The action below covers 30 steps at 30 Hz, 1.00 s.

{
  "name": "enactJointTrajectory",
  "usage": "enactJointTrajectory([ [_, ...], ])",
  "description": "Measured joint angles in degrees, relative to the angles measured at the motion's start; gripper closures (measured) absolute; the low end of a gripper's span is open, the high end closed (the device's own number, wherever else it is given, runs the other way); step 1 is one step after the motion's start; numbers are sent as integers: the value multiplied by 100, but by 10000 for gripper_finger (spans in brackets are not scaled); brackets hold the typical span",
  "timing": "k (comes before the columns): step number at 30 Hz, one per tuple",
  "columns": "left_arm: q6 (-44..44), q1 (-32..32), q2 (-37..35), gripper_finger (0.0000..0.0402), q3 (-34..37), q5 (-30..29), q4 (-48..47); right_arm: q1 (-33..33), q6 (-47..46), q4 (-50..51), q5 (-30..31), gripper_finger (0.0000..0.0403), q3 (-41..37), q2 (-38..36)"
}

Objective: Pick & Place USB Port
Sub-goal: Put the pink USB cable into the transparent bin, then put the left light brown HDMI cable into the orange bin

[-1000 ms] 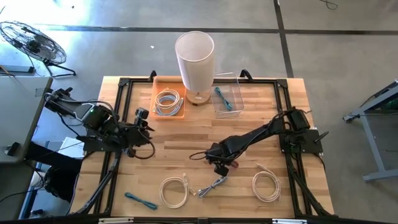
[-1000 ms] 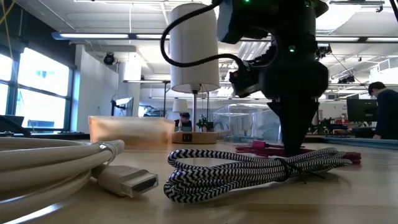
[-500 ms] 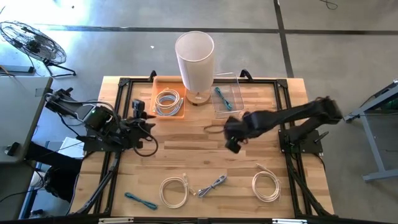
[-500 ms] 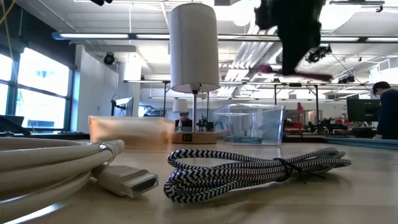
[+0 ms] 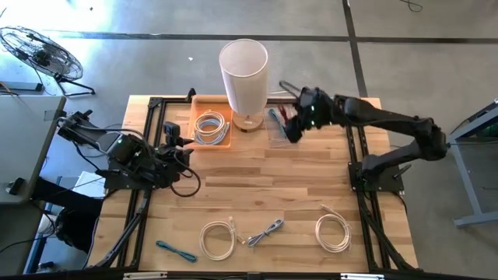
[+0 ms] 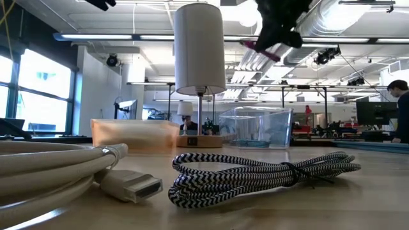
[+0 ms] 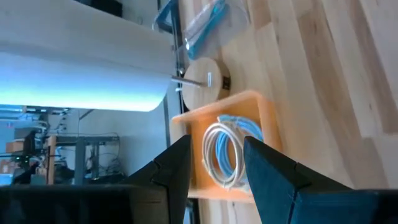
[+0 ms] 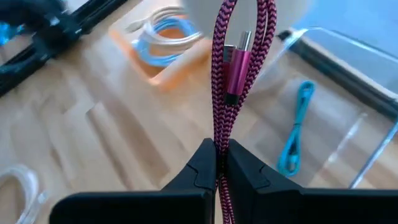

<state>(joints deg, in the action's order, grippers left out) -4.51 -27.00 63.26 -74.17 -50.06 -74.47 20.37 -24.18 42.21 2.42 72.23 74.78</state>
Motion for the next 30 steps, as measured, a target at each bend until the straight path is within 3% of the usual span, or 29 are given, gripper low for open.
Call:
enactJointTrajectory([
  [6,8,0,-4,259,0,4,-605,872,26,-114,-545,395,0,517],
  [12,27,0,-5,259,0,42,-992,1271,173,-218,-756,394,0,1095],
  [23,31,0,-7,259,0,100,-1045,1493,594,-462,-972,304,0,1530],
  [30,30,0,-7,259,0,12,-1059,1579,671,-646,-992,291,2,1477],
])
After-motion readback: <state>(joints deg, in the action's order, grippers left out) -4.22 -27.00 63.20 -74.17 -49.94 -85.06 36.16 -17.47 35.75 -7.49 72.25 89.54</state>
